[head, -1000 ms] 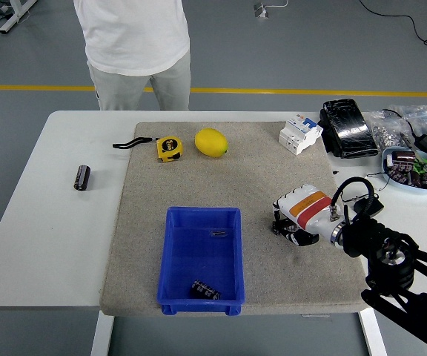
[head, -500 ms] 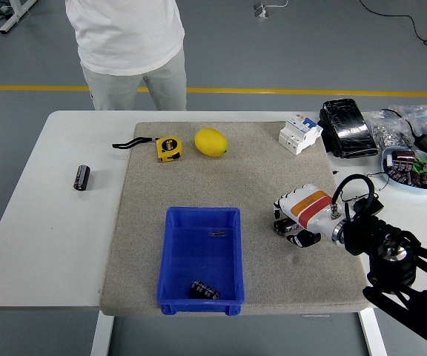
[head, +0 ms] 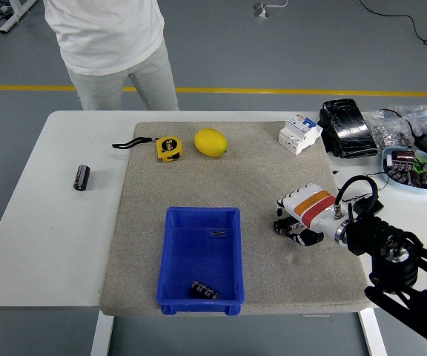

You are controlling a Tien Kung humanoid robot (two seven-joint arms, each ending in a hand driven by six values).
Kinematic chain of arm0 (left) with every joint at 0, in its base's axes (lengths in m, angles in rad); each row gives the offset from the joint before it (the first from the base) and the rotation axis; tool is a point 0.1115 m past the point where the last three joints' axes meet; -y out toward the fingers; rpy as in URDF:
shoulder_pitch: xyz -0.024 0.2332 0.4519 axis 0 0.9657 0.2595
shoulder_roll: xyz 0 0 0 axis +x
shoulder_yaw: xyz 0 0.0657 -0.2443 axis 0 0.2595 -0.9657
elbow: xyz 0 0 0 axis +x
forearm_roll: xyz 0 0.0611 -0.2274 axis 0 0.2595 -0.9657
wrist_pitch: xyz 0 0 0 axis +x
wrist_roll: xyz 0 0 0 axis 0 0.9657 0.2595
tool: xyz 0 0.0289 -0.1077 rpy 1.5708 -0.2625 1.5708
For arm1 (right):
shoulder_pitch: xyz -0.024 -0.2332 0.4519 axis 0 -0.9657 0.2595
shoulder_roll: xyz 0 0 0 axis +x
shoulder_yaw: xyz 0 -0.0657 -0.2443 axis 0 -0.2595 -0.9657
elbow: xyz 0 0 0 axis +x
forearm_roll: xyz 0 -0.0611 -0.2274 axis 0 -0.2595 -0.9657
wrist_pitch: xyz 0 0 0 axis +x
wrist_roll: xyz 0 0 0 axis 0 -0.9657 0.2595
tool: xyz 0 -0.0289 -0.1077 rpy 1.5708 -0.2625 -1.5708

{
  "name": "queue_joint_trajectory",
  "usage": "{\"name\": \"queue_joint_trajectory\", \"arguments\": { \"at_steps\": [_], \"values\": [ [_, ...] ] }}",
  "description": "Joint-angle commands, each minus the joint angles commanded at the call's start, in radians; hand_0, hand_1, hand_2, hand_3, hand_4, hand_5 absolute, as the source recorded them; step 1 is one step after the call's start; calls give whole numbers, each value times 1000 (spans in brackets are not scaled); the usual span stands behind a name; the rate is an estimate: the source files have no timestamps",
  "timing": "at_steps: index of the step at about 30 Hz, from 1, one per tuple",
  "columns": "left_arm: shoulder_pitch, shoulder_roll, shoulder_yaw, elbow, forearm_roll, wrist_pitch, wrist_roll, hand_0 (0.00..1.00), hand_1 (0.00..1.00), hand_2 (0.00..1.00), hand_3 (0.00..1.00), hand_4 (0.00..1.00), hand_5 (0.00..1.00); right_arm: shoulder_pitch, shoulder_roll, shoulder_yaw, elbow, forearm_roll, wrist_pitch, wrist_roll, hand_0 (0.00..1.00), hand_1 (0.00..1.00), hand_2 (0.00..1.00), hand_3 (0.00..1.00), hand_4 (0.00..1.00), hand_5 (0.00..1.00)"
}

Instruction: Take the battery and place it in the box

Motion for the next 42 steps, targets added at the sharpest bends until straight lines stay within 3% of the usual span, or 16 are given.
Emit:
{"name": "queue_joint_trajectory", "arguments": {
  "at_steps": [10, 29, 42],
  "values": [
    [4, -1, 0, -1, 4, -2, 1, 701, 689, 729, 627, 647, 652, -4, 7, -11, -23, 0, -17, 8, 371, 440, 480, 474, 752, 82],
    [1, 2, -2, -1, 7, -5, 0, 701, 686, 727, 627, 648, 654, -4, -1, 4, -1, 0, -26, 4, 372, 426, 470, 470, 744, 55],
    [2, 5, -4, 2, 6, -2, 1, 700, 682, 726, 627, 648, 654, 23, -29, 38, 106, 0, 10, -17, 384, 424, 471, 475, 748, 66]
  ]
}}
